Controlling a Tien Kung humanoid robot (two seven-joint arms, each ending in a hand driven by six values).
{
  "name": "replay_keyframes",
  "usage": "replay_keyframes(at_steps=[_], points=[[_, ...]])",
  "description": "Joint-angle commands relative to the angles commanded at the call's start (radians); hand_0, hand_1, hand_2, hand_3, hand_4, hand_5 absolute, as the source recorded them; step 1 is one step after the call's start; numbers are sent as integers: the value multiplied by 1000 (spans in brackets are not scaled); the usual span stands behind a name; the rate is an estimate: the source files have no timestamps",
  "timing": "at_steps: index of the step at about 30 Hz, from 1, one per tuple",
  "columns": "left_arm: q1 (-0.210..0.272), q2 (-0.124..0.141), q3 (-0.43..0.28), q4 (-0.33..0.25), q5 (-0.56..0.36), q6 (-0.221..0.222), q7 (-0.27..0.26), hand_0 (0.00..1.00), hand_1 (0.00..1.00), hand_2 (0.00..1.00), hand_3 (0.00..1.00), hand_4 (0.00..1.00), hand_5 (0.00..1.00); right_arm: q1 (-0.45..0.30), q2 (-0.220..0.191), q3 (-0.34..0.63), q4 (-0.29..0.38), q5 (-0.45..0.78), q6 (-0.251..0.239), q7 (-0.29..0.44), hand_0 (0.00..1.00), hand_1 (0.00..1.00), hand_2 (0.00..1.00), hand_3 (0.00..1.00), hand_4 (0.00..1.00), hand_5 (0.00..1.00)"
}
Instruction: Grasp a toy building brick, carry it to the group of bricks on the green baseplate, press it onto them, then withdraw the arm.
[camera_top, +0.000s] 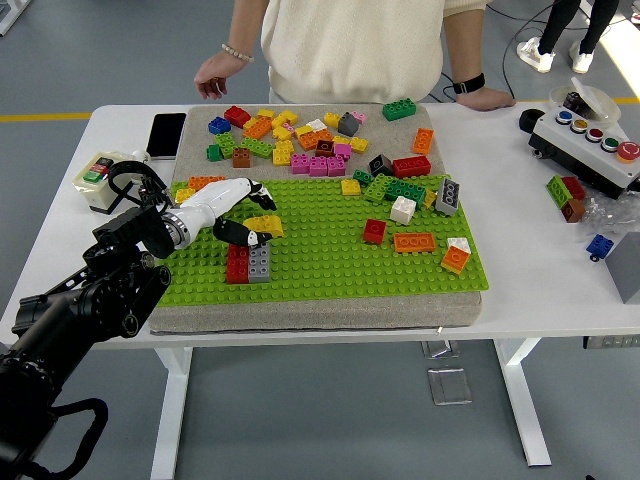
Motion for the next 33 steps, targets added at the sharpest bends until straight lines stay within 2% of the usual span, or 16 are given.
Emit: replay_keyframes(at_steps=[6, 13, 27, 33], points=[[-2, 12, 2, 1, 23, -24, 2, 758, 740, 661, 609, 900, 138, -1, -2, 2, 0, 1, 1, -1, 729, 635, 684, 618, 947, 495], [-10, 20, 8, 5, 32, -32, 4, 758, 740, 662, 611, 907, 148, 1, -2, 3, 0, 1, -1, 0, 730, 635, 684, 619, 947, 495], [-19, 14, 19, 23, 23, -26, 6, 757, 739, 668, 615, 920, 168, 0, -1, -1, 0, 1, -1, -1, 729, 634, 684, 618, 946, 494], [-19, 13, 27, 29, 12, -8, 6, 747, 732, 657, 607, 916, 170, 0, -2, -5, 0, 0, -3, -4, 729, 635, 684, 618, 947, 494]])
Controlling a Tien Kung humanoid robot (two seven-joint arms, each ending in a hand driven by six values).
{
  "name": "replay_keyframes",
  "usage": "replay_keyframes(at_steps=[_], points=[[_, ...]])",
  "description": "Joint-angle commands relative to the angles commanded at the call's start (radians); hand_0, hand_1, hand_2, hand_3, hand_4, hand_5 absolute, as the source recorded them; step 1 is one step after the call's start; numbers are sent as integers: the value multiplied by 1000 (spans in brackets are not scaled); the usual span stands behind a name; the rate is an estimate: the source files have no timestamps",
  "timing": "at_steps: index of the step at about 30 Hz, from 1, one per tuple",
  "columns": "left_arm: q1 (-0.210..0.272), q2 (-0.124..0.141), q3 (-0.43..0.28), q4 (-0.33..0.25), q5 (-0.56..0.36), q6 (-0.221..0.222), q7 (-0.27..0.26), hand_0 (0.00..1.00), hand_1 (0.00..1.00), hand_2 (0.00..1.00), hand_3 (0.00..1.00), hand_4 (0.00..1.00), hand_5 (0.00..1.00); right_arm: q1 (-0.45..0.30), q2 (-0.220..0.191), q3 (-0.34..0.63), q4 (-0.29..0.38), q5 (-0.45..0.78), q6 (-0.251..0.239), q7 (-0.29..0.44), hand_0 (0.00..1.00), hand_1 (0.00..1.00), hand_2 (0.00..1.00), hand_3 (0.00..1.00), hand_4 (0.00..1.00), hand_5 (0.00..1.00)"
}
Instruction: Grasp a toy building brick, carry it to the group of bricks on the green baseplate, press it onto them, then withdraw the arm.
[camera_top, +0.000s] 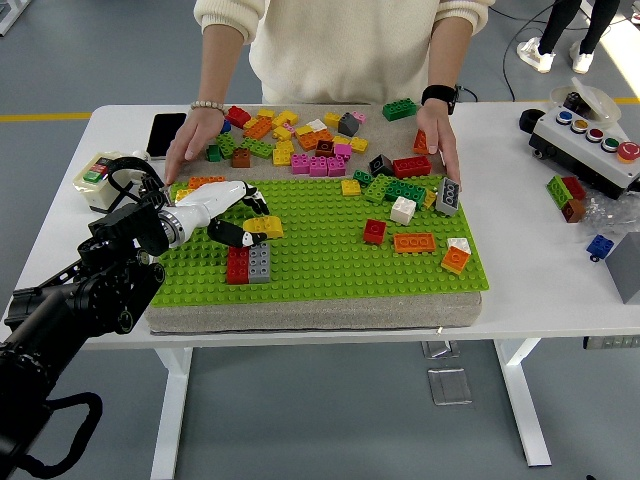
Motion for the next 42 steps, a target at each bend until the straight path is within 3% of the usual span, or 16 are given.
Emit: replay_keyframes(at_steps=[4, 5, 10, 11, 31, 34, 35, 38, 42], points=[[-1, 1, 5, 3, -4, 9, -2, 747, 732, 657, 607, 916, 170, 0, -1, -2, 0, 0, -2, -1, 729, 635, 684, 618, 947, 494], [-1, 1, 6, 3, -5, 11, -2, 725, 713, 620, 585, 856, 137, 0, -1, -2, 0, -1, -2, -1, 730, 635, 684, 618, 946, 494], [-3, 0, 11, 4, -12, 18, -7, 725, 713, 620, 585, 856, 137, -1, 0, -3, 0, -1, -1, -2, 730, 635, 684, 618, 946, 494], [-4, 0, 15, 4, -13, 19, -8, 706, 692, 596, 558, 807, 106, -1, 0, -3, 0, -2, 0, -2, 729, 635, 684, 618, 946, 493], [-19, 0, 30, 8, -28, 19, -16, 658, 642, 585, 549, 755, 90, 1, -1, 4, 0, 0, 1, 0, 730, 634, 684, 618, 945, 492], [-13, 2, 13, -4, -31, -8, -22, 658, 642, 585, 549, 755, 90, 0, -1, 6, 0, 0, 2, 0, 730, 634, 684, 618, 945, 492], [-13, 3, 12, -5, -32, -10, -23, 668, 653, 592, 556, 797, 75, 0, -1, 6, 0, 0, 2, 0, 729, 635, 684, 618, 945, 492], [-1, 5, -11, -30, -35, -68, -19, 668, 653, 592, 556, 797, 75, -1, -1, 8, 0, -1, 2, 0, 729, 635, 684, 618, 945, 492], [3, 6, -18, -33, -25, -92, -11, 707, 692, 608, 566, 840, 101, 0, 0, 8, 0, -1, 1, 1, 729, 635, 684, 618, 945, 492]])
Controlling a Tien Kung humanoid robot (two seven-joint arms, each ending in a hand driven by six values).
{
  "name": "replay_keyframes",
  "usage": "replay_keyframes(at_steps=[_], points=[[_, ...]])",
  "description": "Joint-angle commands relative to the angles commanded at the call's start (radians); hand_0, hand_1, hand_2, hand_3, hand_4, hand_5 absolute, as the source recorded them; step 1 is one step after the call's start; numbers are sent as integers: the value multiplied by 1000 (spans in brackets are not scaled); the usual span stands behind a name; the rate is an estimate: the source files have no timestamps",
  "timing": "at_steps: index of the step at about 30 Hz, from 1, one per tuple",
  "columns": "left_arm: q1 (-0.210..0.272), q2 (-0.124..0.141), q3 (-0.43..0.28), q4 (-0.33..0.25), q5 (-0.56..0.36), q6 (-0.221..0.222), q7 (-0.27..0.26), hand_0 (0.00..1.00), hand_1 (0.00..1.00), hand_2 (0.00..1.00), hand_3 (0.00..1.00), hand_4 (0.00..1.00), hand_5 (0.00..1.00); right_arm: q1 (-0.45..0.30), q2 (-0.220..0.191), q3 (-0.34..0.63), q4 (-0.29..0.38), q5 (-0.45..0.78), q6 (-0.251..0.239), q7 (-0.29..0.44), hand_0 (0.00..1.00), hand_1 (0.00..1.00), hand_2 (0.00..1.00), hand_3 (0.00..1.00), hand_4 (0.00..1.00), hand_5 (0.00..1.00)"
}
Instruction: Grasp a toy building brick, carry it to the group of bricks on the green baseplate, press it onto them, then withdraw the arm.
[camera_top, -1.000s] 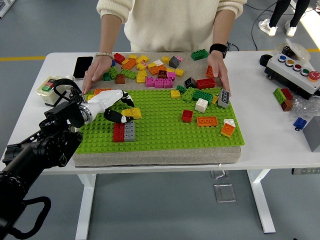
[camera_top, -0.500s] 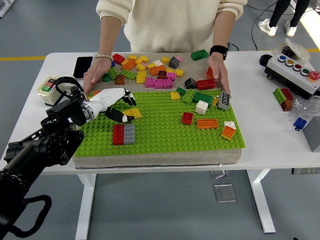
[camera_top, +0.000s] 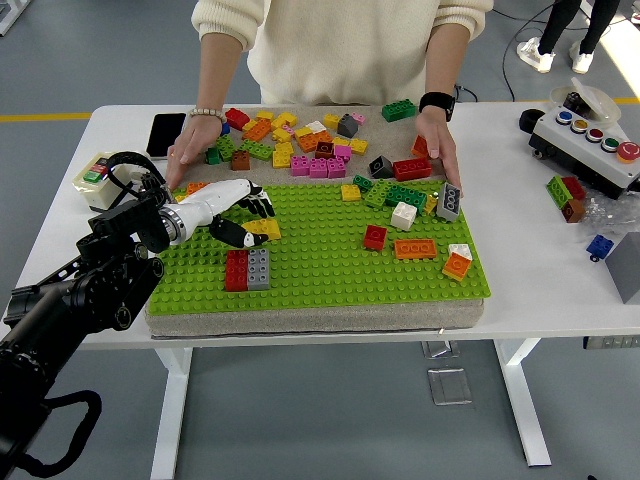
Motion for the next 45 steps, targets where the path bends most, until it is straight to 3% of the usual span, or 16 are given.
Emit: replay_keyframes(at_steps=[10, 11, 20, 22, 23, 28, 29, 45], points=[[0, -2, 2, 12, 10, 15, 0, 730, 709, 638, 600, 871, 121, -2, 0, 1, 0, 0, 3, -1, 730, 635, 684, 618, 945, 492], [-1, -2, 2, 12, 8, 19, -1, 698, 673, 609, 572, 814, 85, -2, 0, 1, 0, 0, 3, -1, 729, 635, 684, 618, 945, 492], [3, -2, 10, 8, -10, 45, -7, 666, 643, 599, 561, 795, 67, -3, 1, 0, 0, -1, 0, 0, 729, 635, 684, 618, 945, 492], [4, -2, 11, 8, -12, 46, -8, 666, 643, 599, 561, 795, 67, -3, 1, -1, 0, -2, 1, -1, 729, 635, 684, 618, 945, 492], [4, -2, 11, 9, -13, 45, -8, 642, 614, 586, 549, 742, 58, -3, 1, -1, 0, -2, 1, -1, 729, 635, 684, 618, 946, 492], [6, -2, 6, 13, -12, 33, -10, 642, 614, 586, 549, 742, 58, -4, 1, -3, 0, -1, 0, -1, 729, 635, 684, 618, 946, 492], [6, -3, 6, 13, -12, 33, -10, 626, 591, 550, 525, 658, 2, -4, 1, -4, 0, -1, 0, -1, 729, 635, 684, 618, 946, 493], [2, -1, 1, 6, -27, 52, -16, 606, 571, 540, 519, 630, 2, -3, 1, -3, 0, -1, 1, -2, 729, 635, 684, 618, 946, 493]])
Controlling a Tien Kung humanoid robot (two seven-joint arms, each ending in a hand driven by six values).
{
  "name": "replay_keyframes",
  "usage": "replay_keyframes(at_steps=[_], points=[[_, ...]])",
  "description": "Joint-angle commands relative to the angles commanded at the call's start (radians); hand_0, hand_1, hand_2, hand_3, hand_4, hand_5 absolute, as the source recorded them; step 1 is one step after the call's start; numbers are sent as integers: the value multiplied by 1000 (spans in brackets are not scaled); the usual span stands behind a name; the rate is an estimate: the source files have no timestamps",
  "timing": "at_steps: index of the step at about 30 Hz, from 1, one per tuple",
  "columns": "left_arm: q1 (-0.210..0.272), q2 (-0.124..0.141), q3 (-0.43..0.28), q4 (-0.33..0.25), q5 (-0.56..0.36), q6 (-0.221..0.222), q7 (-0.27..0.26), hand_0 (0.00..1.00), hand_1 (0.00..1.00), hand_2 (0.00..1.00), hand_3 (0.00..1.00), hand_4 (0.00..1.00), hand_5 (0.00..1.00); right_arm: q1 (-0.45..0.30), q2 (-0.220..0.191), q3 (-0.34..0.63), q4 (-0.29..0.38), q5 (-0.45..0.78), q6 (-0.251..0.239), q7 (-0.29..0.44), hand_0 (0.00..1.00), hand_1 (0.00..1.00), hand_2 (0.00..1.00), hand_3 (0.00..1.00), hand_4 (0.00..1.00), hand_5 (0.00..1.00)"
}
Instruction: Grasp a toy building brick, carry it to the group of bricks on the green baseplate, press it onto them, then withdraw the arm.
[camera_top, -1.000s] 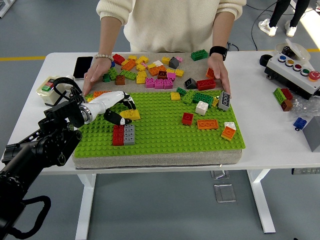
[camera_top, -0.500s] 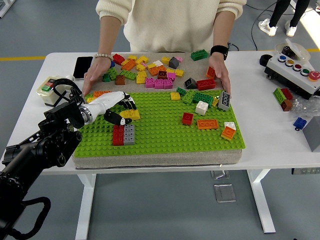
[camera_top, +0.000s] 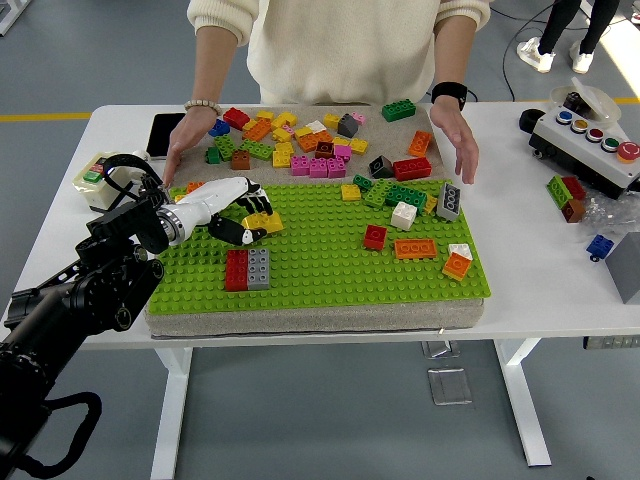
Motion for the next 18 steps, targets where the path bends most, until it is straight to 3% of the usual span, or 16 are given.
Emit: replay_keyframes(at_steps=[7, 18], points=[[19, 16, -9, -62, 13, -15, 4, 610, 568, 541, 520, 628, 2, 1, -4, 7, 0, 0, 1, 0, 730, 635, 684, 618, 946, 494], [98, 69, -9, -282, 17, -48, 27, 611, 568, 541, 522, 642, 2, -3, -10, 23, 0, -1, 4, 6, 728, 635, 684, 619, 947, 495]])
